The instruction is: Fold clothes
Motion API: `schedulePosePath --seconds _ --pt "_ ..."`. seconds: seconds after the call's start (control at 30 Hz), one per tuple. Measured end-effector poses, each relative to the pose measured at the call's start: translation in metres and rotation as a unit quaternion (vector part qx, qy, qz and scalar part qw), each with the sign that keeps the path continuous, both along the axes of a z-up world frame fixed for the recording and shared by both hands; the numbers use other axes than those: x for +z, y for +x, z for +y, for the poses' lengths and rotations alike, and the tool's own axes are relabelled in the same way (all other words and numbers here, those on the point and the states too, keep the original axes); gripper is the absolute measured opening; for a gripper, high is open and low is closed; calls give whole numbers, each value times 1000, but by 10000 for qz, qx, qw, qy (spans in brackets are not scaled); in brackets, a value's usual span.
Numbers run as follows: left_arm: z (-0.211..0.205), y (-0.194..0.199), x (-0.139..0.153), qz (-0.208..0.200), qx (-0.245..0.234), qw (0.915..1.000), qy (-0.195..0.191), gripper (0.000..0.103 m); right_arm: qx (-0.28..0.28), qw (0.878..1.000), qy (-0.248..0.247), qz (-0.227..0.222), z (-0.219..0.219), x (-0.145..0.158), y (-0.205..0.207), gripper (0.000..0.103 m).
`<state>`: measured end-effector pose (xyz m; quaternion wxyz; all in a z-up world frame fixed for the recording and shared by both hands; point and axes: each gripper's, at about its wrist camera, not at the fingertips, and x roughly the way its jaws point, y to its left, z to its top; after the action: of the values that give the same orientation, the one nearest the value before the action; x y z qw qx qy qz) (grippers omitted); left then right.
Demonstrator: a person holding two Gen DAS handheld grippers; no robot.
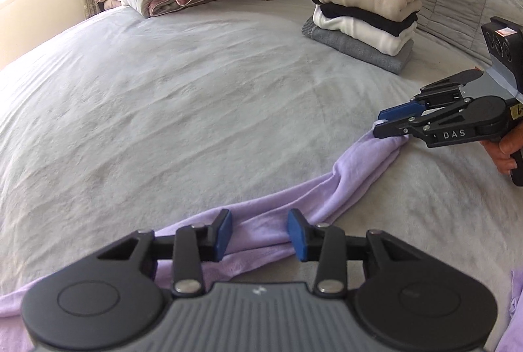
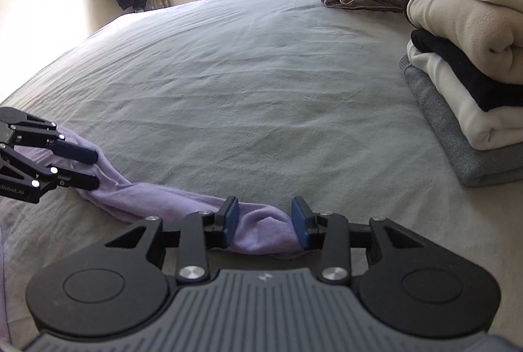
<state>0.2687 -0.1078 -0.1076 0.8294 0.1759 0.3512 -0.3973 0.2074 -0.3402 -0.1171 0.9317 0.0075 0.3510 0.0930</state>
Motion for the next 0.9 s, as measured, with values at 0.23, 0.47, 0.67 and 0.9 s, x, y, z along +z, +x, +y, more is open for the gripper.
schedulePosePath --seconds 0.23,0.47,0.67,0.9 --pt "-4 -6 2 -239 -192 9992 239 5 172 9987 -422 -244 11 1 -9 7" --pt "-2 -12 17 -757 -62 9971 42 1 -88 9944 -513 -922 10 20 -20 7" --pt "-10 15 33 -1108 336 9932 -91 1 -423 9906 -447 -1219 10 28 -2 7" --pt "-41 62 18 -1266 717 9893 58 1 -649 9907 -566 -1049 5 25 56 7"
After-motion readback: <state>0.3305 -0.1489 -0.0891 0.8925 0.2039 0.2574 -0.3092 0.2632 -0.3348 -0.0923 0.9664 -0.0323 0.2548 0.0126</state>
